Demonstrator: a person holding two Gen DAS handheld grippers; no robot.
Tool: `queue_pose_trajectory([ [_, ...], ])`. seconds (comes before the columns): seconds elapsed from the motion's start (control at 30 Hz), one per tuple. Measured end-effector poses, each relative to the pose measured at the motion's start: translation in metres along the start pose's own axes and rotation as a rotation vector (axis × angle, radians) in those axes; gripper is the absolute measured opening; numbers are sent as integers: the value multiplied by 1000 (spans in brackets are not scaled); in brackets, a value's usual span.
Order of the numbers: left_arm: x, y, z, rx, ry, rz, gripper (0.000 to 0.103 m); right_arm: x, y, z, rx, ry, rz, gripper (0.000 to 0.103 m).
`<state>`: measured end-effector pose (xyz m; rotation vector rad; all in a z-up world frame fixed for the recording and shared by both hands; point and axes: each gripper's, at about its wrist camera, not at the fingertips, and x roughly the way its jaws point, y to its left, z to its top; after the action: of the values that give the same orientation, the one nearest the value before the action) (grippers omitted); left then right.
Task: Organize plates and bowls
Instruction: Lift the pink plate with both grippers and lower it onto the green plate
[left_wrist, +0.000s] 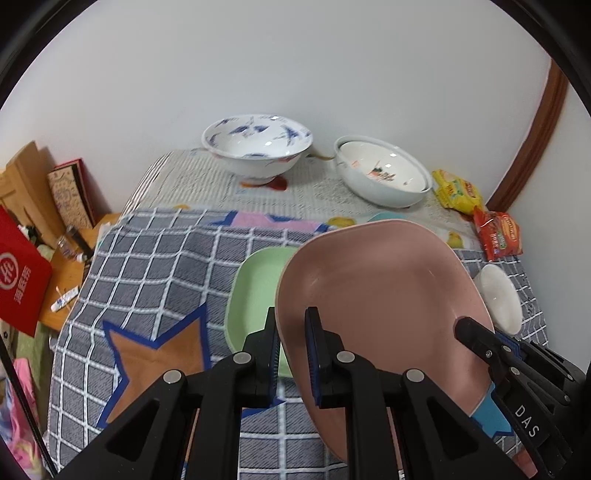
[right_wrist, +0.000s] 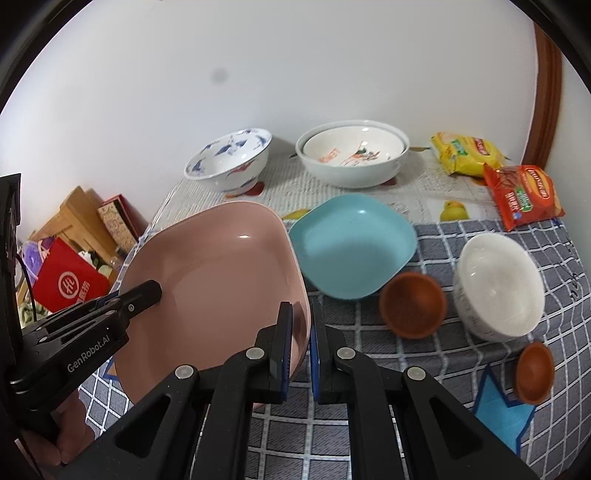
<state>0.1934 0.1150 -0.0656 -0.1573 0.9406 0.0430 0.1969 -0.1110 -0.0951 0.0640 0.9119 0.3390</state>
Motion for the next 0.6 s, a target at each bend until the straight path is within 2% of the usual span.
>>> queue_pose_trajectory([
  [0.37,23,36,-23,-34,75,40,13,35,28,-24,-38,96,20,9],
  [0.6,41,47,-22,-36,108,41,13,56,34,-26,-39,131,16,10],
])
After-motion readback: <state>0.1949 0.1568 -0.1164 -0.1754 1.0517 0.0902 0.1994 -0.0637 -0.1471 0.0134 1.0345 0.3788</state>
